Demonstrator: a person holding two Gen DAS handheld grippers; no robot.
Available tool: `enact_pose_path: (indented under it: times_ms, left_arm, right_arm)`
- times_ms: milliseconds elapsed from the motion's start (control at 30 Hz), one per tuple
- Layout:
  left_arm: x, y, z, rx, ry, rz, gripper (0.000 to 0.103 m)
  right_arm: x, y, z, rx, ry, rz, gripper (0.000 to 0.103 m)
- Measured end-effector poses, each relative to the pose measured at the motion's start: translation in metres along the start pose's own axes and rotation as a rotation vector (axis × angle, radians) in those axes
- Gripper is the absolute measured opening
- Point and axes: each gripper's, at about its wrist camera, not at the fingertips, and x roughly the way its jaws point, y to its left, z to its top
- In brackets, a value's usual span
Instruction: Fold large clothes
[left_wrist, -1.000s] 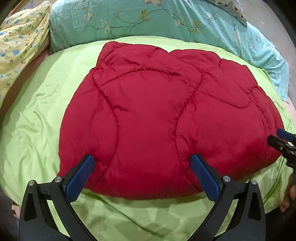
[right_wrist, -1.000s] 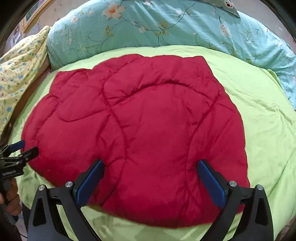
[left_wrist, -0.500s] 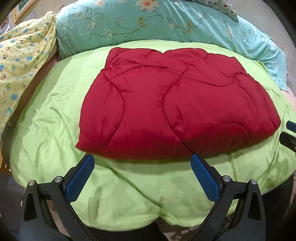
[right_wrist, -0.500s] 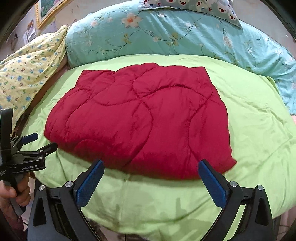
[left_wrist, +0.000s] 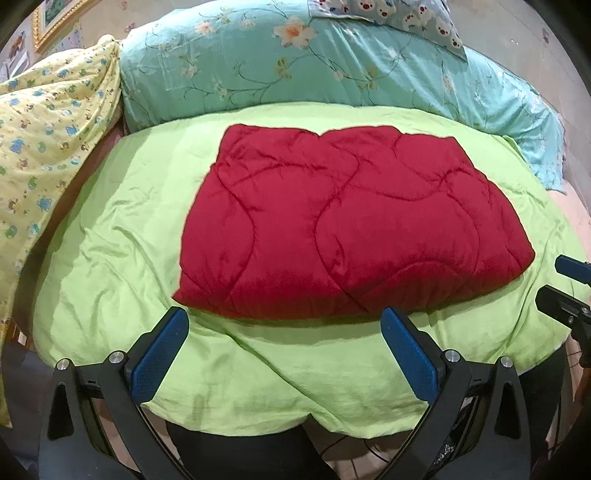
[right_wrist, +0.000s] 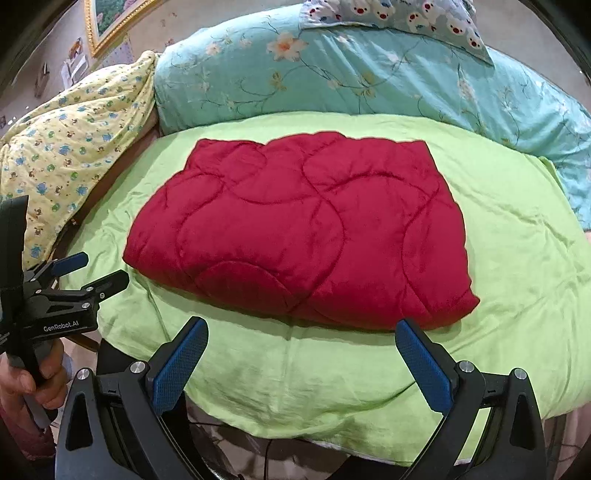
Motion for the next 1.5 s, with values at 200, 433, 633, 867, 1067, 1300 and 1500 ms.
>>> enact_pose_path:
  times_ms: [200,433,633,867,1067,1300,1500]
  left_arm:
    - [0.005,0.002,0.006,-0.022,-0.002,0.004,0.103]
    - [0.016,0.001,0.008,-0.031,0.013,0.009,0.103]
    - [0.021,0.0,0.012,-0.033,0.016,0.009,0.103]
    - [0.029,0.0,0.017,-0.036,0.021,0.008,0.103]
    - [0.037,-0.001,0.021,-0.044,0.031,0.011,0.103]
    - [0.045,0.002,0.023,-0.05,0.042,0.017,0.103]
    - [0.049,0.002,0.027,-0.051,0.047,0.016,0.103]
  right_arm:
    - [0.005,-0.005,0.008,0.017,-0.017,-0.007,0.102]
    - [0.021,-0.011,0.013,0.044,0.0,-0.01,0.102]
    - [0.027,-0.013,0.017,0.046,0.003,-0.01,0.102]
    - [0.04,-0.016,0.024,0.049,0.015,-0.013,0.102]
    - [0.048,-0.015,0.03,0.043,0.017,-0.011,0.102]
    - [0.052,-0.013,0.037,0.037,0.012,-0.01,0.102]
    - [0.055,-0.013,0.043,0.028,0.015,-0.011,0.102]
